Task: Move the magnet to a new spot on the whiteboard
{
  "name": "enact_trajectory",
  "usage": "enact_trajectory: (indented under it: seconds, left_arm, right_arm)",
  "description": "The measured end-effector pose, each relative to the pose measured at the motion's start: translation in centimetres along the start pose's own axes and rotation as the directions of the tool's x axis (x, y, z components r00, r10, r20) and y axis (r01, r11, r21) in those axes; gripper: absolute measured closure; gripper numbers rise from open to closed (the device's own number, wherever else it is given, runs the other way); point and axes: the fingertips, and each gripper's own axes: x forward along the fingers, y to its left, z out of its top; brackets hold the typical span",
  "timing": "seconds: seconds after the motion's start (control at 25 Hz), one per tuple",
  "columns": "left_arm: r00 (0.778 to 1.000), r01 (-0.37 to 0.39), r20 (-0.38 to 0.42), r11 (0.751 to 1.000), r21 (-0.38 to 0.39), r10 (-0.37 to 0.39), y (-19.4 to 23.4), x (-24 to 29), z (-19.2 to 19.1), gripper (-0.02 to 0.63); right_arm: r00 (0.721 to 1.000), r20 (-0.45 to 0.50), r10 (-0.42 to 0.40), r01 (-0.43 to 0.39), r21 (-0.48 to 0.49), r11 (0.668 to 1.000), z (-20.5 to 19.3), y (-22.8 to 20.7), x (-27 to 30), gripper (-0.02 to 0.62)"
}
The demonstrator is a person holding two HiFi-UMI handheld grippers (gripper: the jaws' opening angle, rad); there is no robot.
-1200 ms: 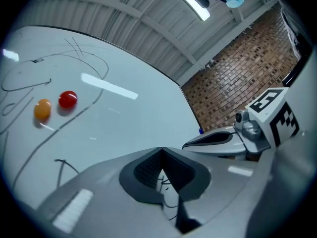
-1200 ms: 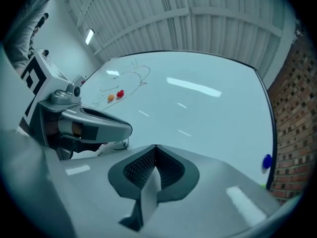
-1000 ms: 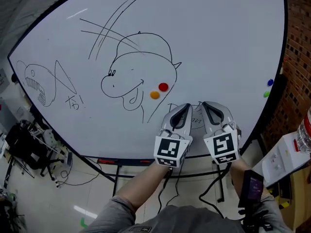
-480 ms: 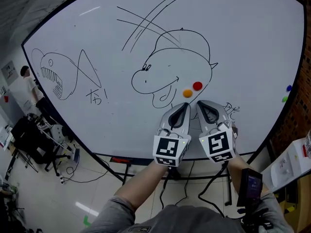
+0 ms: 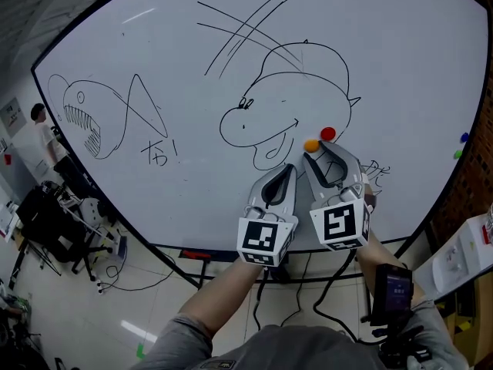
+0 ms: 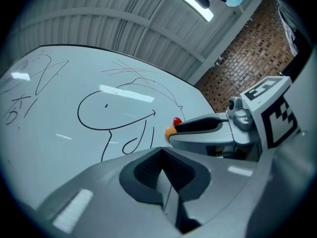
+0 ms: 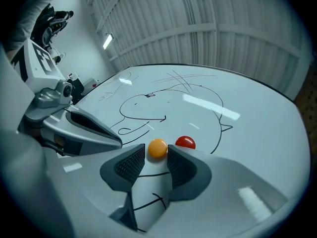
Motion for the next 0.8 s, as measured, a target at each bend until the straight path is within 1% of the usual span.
enact_trajectory:
  seconds: [0.12,0.24,0.36,0.52,0.8]
  left_arm:
    - [1.0,0.003,-0.001,1.0,-0.005,-0.003,0.6,-0.5,-0.1,0.604]
    - [1.0,0.009,-0.002,1.0,-0.012,-0.009,1.1,-0.7,-0.3,0.604]
    - [1.0,0.016,0.001,1.0,-0.019,-0.016,1.1,-0.9,-0.4,0.604]
    - [0.999,0.035,0.001,0.999,-0.027,-0.035,0.6,-0.8,-0.5,0.604]
    - [0.997,0.071,-0.002,0.997,-0.036,-0.071,-1.5,0.1,-0.8,0.604]
  right_arm:
    - [0.999,-0.019,-0.041,0.041,-0.006,0.999,0.0,-0.1,0.2,0.449]
    - [0.996,-0.043,-0.078,0.076,-0.037,0.996,-0.1,-0.1,0.3,0.463]
    - [0.996,-0.05,-0.077,0.075,-0.048,0.996,0.0,0.0,0.4,0.469]
    - [0.995,-0.073,-0.072,0.069,-0.035,0.997,-0.4,0.0,0.2,0.472]
    - [0.991,-0.121,-0.065,0.065,-0.009,0.998,-2.6,-0.8,-1.2,0.472]
